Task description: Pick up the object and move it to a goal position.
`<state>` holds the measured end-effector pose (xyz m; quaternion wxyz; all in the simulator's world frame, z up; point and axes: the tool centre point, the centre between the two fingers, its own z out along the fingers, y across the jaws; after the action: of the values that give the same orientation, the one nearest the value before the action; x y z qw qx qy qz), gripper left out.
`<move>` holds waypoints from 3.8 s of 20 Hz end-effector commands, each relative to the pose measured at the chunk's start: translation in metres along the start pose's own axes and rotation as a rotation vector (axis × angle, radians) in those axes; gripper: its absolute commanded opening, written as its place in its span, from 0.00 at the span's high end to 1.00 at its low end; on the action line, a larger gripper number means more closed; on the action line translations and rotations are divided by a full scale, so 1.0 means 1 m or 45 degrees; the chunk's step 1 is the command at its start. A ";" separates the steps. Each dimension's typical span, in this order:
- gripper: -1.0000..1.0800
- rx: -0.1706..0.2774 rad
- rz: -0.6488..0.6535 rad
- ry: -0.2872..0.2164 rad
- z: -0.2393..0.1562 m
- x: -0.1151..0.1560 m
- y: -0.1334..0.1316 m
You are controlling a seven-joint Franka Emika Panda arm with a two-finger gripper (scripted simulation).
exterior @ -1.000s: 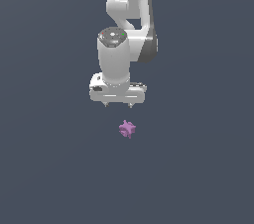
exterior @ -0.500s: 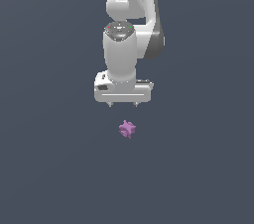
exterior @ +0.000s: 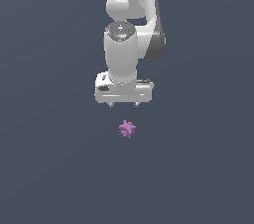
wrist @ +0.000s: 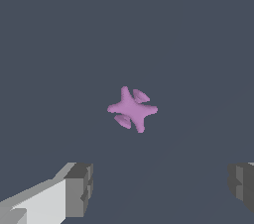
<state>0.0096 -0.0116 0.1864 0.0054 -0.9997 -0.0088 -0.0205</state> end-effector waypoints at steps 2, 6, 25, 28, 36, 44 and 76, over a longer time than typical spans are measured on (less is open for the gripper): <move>0.04 -0.002 -0.043 -0.003 0.003 0.001 0.000; 0.04 -0.005 -0.121 -0.007 0.009 0.003 -0.001; 0.04 -0.008 -0.779 -0.042 0.060 0.020 -0.007; 0.04 -0.004 -0.891 -0.047 0.069 0.022 -0.008; 0.04 0.006 -1.119 -0.053 0.087 0.027 -0.010; 0.04 0.013 -1.225 -0.054 0.095 0.029 -0.012; 1.00 0.012 -1.233 -0.053 0.146 0.027 -0.011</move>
<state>0.0426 0.0019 0.0423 -0.0003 -0.8808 -0.4734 -0.0004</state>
